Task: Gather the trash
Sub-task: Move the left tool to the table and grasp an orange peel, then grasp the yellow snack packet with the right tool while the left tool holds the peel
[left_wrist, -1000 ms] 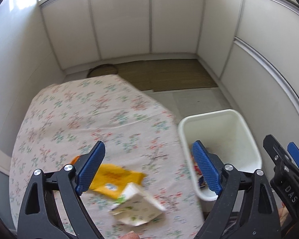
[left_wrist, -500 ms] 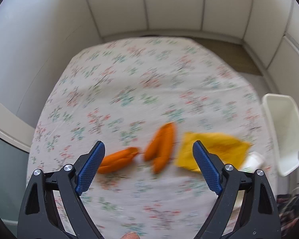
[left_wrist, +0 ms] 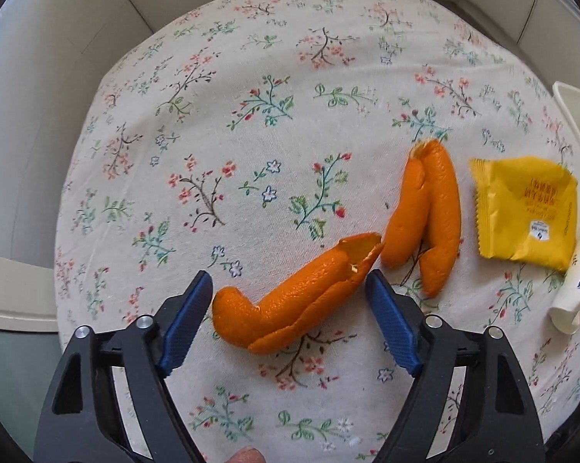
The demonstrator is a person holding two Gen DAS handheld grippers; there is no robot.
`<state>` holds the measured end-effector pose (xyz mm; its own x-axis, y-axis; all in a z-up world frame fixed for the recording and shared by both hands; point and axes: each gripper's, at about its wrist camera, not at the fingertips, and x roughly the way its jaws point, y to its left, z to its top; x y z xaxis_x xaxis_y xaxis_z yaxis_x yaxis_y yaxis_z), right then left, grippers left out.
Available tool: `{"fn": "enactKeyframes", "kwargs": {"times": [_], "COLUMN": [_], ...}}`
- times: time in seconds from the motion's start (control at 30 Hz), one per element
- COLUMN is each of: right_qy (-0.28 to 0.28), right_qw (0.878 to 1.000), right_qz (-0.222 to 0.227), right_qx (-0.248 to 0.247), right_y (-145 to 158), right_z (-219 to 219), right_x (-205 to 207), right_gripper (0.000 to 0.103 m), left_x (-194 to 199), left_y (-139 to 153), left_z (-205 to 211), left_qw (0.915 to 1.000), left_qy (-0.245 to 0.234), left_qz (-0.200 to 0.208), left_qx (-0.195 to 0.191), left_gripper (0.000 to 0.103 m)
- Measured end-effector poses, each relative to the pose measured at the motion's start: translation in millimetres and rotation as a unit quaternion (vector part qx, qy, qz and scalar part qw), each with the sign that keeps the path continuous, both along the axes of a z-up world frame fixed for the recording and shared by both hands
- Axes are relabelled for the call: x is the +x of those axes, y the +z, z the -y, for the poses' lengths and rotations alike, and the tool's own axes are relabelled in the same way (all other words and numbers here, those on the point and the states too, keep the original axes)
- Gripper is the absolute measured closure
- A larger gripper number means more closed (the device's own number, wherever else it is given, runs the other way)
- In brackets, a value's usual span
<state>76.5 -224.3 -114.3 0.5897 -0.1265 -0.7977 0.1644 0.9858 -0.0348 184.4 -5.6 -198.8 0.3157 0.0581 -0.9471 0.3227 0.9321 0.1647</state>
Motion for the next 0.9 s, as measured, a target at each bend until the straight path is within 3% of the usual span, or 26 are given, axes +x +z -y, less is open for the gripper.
{"fn": "enactKeyframes", "kwargs": {"times": [0.23,0.3,0.43,0.47,0.6,0.9], "right_qy": [0.067,0.094,0.163,0.179,0.239,0.323], "right_qw": [0.997,0.994,0.982,0.979,0.961,0.916], "right_qz": [-0.048,-0.061,-0.086,-0.091,-0.123,-0.212], "right_qx": [-0.01,-0.021,-0.04,-0.041,-0.062,-0.111], "right_y": [-12,-16,-20,-21,-33,-70], "right_z": [-15,-23,-47,-52,-81,-119], "right_x": [23,29,46,50,65,83], "right_gripper": [0.009,0.009,0.009,0.009,0.009,0.009], "left_x": [-4,-6,-10,-12,-24,-68], "left_y": [5,7,15,18,32,87], "left_z": [-12,-21,-44,-51,-77,-121], "left_qw": [0.9997,0.9992,0.9953,0.9934,0.9824,0.9518], "left_qy": [0.004,0.02,0.063,0.076,0.126,0.192], "left_qz": [0.014,0.018,0.019,0.021,0.024,0.101], "left_qx": [-0.019,-0.03,-0.071,-0.083,-0.136,-0.218], "left_gripper": [0.061,0.073,0.082,0.092,0.092,0.093]}}
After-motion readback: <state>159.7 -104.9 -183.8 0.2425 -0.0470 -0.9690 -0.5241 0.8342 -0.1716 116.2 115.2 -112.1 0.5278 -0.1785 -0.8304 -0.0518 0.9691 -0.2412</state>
